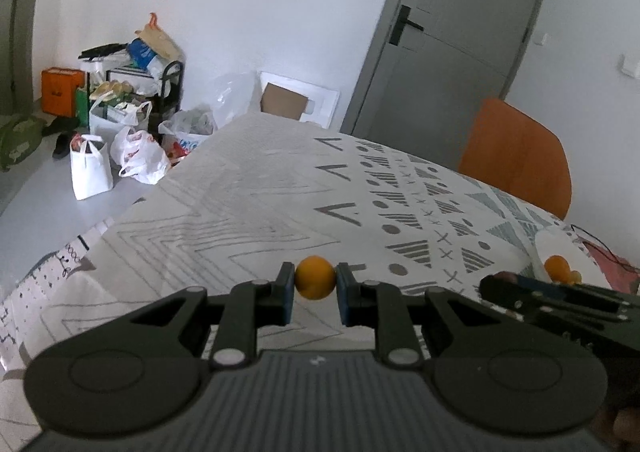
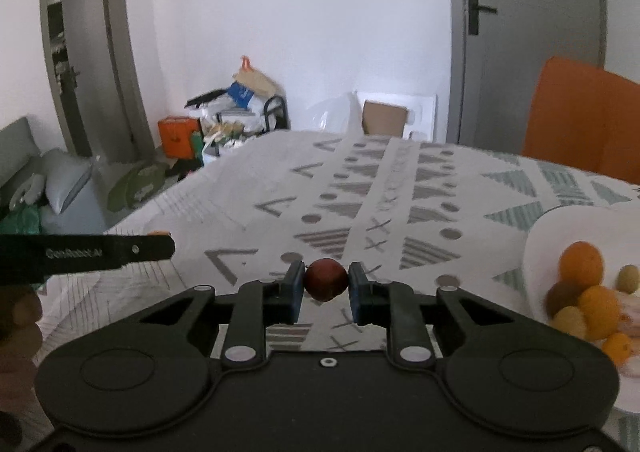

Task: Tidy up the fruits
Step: 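Grasp the red plum with the right gripper while the left holds the tangerine, then carry the tangerine and red plum over the white plate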

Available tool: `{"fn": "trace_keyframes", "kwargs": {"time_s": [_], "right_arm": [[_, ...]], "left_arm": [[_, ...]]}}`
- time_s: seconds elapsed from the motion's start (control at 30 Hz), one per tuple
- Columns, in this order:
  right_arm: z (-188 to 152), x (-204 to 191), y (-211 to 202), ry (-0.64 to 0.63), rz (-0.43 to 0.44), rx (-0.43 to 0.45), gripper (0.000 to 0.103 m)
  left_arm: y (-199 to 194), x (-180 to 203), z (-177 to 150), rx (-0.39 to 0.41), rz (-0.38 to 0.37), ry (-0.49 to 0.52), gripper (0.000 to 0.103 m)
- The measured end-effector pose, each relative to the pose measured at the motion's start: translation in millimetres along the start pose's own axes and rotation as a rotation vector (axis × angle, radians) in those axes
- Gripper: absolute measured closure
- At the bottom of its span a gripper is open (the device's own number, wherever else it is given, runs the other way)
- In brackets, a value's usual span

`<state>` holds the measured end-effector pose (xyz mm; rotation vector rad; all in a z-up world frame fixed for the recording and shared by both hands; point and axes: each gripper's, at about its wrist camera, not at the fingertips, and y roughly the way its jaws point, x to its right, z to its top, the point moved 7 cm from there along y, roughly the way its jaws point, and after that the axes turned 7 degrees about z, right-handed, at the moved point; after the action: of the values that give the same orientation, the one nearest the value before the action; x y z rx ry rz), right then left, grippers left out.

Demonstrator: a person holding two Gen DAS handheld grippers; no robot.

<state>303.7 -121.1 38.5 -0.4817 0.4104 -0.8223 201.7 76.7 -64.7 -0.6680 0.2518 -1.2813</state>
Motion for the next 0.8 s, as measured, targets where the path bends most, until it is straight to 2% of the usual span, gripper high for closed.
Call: {"fn": "trace_keyframes", "kwargs": {"time_s": [0.37, 0.8], "right_arm": [[10.3, 31.2, -42.7, 0.069, -0.024, 0.119, 0.081], [3.6, 70.0, -73.7, 0.117, -0.076, 0.174, 0.081]], "left_arm": [[-11.0, 47.7, 7.7, 0.044, -0.019, 0.102, 0.083], [-16.9, 102.5, 2.3, 0.061, -0.062, 0.174, 0.083]]}}
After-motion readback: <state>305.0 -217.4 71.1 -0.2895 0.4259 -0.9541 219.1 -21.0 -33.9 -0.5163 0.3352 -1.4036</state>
